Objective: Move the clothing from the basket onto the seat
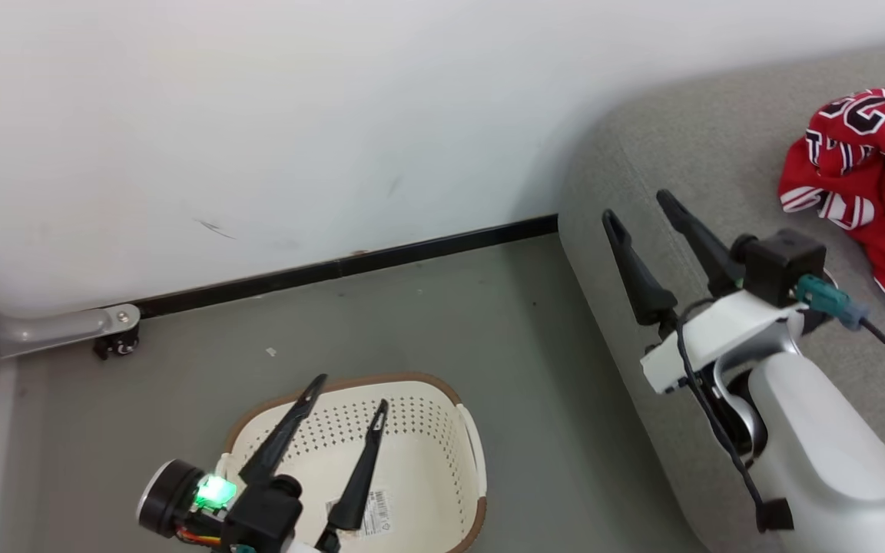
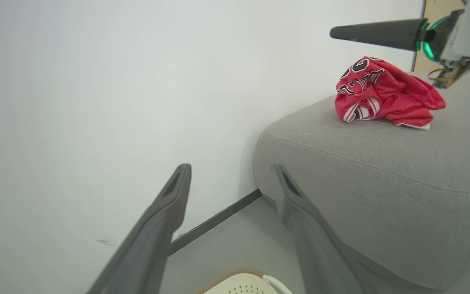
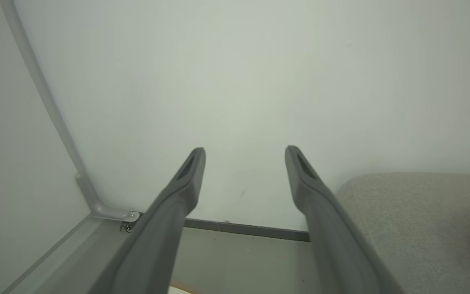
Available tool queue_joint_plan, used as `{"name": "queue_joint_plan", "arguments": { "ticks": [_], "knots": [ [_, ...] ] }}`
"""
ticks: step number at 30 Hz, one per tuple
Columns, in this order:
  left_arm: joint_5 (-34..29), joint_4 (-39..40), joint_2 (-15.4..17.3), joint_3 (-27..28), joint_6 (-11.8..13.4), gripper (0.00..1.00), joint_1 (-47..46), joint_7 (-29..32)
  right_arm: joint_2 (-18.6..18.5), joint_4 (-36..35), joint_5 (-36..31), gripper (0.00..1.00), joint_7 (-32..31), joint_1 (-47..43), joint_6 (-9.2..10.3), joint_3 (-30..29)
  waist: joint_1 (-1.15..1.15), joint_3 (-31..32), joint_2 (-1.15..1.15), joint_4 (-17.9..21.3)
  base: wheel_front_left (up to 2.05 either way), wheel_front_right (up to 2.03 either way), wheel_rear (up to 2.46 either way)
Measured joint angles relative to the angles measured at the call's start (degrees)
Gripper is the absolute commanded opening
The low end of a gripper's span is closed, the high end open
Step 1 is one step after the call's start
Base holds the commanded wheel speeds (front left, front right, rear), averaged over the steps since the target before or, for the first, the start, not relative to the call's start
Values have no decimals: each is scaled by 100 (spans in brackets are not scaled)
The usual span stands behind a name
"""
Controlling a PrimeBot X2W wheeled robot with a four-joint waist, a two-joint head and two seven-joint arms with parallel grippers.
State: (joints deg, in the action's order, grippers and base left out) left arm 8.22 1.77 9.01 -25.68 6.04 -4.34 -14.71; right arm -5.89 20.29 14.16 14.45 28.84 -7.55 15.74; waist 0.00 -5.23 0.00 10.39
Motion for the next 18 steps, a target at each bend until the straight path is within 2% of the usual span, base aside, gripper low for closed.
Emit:
{"name": "queue_joint_plan", "arguments": {
  "ticks": [7,13,18],
  "knots": [
    [147,-116,-125,539,138,100,193,0,-55,-191,70,100,0,-643,0,-57,0,172,0,-290,0,0,0],
    [291,-132,-224,816,136,100,308,0,-56,-354,23,100,0,-972,1,-401,0,284,0,-499,0,0,0],
    [344,-196,-334,1035,136,100,402,0,-20,-469,-78,100,0,-1250,1,-424,0,357,0,-630,0,0,0]
  ]
}}
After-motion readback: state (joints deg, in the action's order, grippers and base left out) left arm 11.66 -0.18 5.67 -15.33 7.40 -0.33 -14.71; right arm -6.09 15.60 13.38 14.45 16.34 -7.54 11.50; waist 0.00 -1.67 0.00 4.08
